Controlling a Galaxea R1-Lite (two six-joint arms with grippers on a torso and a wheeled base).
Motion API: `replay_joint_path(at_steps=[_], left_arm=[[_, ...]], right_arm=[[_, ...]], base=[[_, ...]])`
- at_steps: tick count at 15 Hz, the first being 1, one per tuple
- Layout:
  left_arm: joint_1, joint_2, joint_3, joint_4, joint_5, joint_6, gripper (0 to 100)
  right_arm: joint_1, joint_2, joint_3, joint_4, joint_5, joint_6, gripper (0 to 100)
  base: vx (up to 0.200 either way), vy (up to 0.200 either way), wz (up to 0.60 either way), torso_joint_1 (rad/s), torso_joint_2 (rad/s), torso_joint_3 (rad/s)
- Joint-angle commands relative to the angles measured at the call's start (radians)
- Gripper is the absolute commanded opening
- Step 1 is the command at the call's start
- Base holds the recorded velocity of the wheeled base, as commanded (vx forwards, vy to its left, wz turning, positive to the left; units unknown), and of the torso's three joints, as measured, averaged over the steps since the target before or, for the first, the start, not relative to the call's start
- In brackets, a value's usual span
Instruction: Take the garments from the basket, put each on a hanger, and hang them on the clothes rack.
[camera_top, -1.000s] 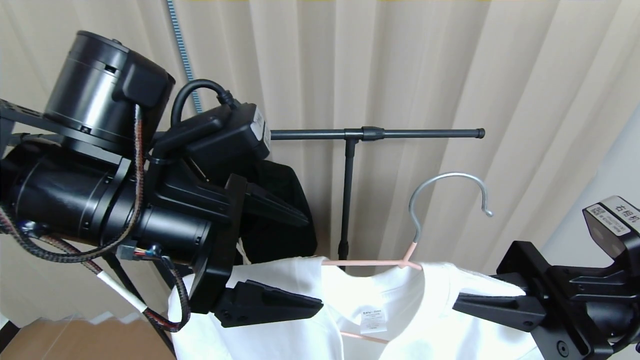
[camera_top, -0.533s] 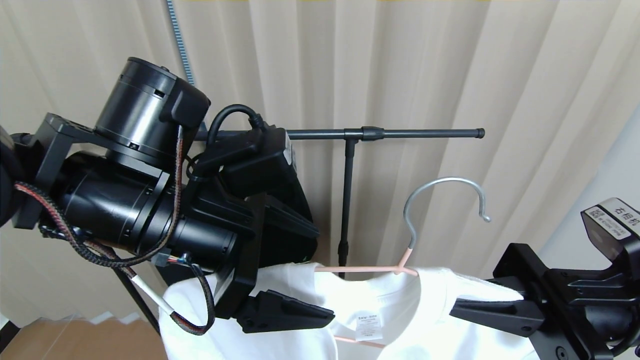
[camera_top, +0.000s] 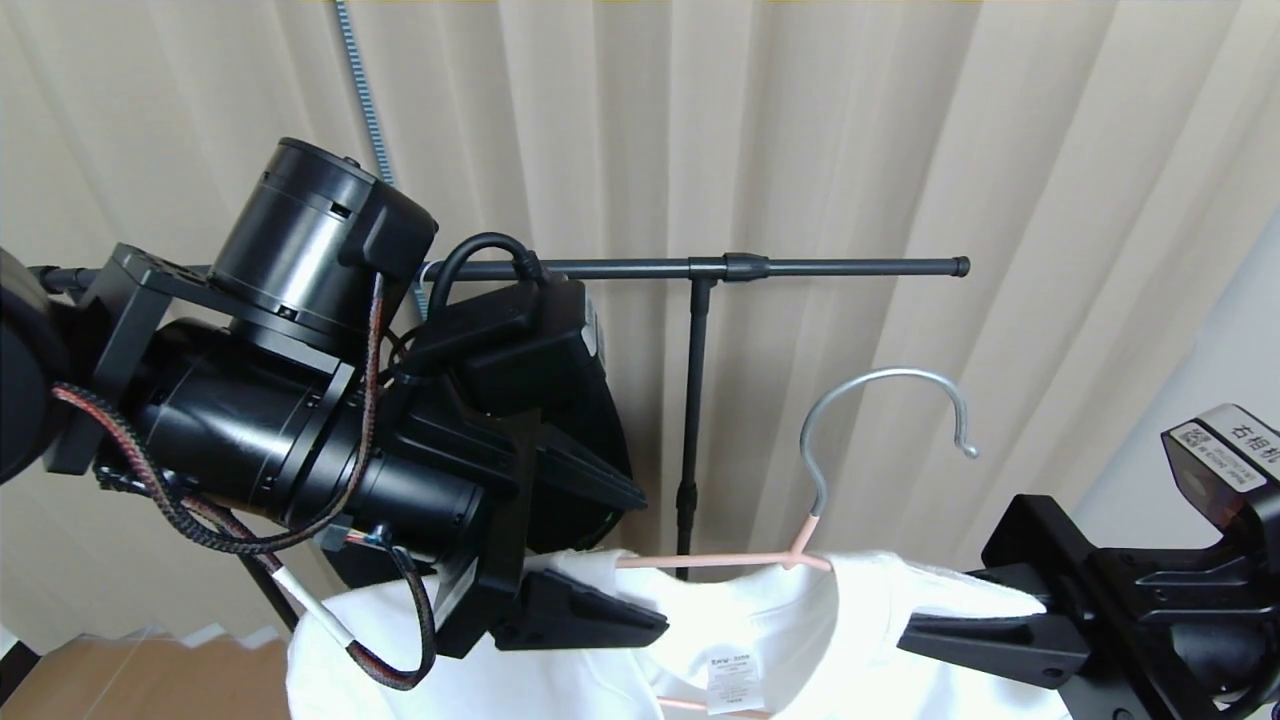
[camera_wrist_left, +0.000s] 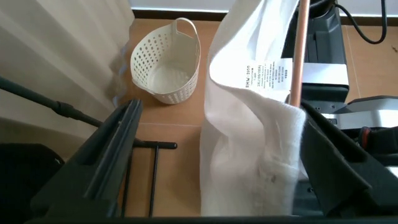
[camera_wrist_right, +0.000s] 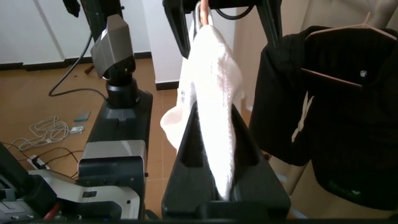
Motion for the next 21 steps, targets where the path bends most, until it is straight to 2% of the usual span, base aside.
replay_joint_path(at_steps=[1,16,17,21], left_arm=[[0.000,-0.003,0.004,0.000,-0.001,0.000,0],[0.002,-0.031,0.049,-0.007,0.001,0.006,0],[0.005,-0.032,0.049,-0.007,0.001,0.003,0],[0.012,-0.049,0.061,-0.023,0.001,0.000,0]], right_arm=[[0.006,-0.001,0.003,-0.001,0.000,0.000,0],[0.000,0.006,-0.011,0.001,-0.004,-0.002,0],[0.001,0.006,-0.010,0.001,-0.004,-0.002,100],[-0.020,0.003,-0.008,-0.004,-0.009,-0.009,100]], base=[[0.000,0.000,0.00,0.000,0.00,0.000],[0.000,0.000,0.00,0.000,0.00,0.000],[0.000,0.000,0.00,0.000,0.00,0.000],[0.000,0.000,0.00,0.000,0.00,0.000]])
